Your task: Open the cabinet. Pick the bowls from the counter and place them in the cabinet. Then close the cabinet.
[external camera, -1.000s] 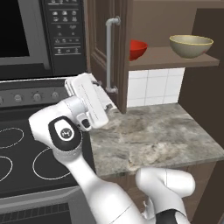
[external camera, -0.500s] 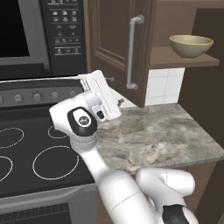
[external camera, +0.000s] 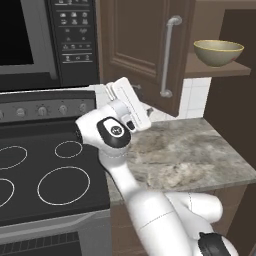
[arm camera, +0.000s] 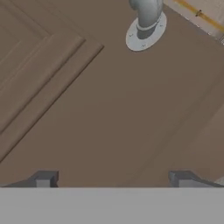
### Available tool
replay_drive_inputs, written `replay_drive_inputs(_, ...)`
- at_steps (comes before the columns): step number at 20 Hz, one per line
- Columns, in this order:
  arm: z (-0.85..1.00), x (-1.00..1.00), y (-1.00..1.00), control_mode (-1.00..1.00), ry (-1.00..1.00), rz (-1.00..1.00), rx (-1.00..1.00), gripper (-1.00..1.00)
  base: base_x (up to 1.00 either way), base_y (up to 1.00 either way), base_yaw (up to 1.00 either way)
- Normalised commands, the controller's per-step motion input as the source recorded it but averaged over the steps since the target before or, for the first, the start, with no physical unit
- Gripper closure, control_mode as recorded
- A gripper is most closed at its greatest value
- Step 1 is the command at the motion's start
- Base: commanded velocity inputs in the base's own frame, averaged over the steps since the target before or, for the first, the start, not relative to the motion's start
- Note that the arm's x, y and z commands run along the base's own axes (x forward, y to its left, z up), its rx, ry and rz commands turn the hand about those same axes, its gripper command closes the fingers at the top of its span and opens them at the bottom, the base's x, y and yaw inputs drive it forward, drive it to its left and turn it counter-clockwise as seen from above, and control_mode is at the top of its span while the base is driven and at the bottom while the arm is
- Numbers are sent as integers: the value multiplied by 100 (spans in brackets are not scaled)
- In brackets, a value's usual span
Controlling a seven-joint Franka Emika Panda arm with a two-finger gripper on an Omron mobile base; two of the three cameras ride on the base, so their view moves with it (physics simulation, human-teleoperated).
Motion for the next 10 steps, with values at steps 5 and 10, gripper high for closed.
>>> replay_drive_inputs(5,0,37,-21,-100,0,1,6,-100,0,0,0)
replay_drive_inputs(10,0,67,-17,-100,0,8,12,-100,0,0,0)
